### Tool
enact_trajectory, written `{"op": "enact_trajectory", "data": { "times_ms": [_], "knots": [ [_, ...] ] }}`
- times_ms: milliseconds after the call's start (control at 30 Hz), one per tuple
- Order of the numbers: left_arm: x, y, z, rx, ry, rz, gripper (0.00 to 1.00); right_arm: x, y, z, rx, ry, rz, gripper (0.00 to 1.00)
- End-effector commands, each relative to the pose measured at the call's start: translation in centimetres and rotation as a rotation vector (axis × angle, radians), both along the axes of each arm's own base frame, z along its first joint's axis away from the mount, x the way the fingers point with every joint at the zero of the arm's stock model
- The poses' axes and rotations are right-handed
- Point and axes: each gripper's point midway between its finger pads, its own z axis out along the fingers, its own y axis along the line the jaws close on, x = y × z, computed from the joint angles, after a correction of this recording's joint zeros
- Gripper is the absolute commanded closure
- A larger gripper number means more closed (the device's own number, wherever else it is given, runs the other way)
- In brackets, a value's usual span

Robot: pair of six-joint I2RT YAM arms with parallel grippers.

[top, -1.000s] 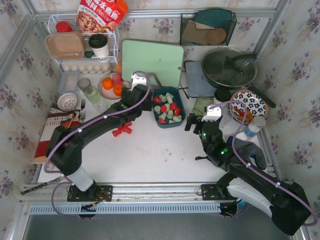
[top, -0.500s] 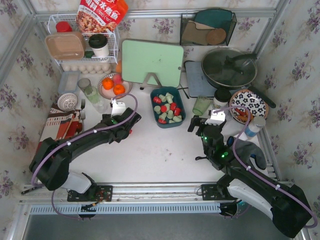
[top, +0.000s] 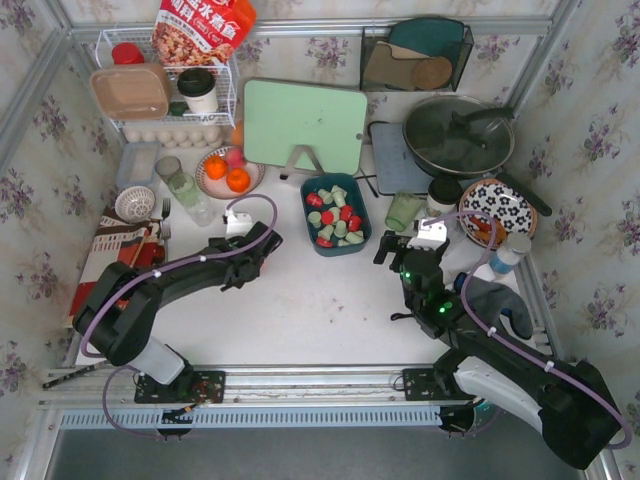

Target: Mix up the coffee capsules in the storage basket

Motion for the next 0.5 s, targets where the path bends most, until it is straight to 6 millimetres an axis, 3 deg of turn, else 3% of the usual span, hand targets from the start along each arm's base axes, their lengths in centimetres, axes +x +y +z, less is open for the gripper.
{"op": "enact_trajectory", "data": {
  "times_ms": [0,467],
  "knots": [
    [0.8,-0.8,-0.4,-0.056,-0.032,-0.007,0.27,0.4,0.0,0.7,0.013,-0.025,-0.015,0.0],
    [3.0,-0.8,-2.8,-0.209,-0.036,0.004,0.31,0.6,0.4,-0.1,0.002,-0.004,0.003,0.0]
  ]
}}
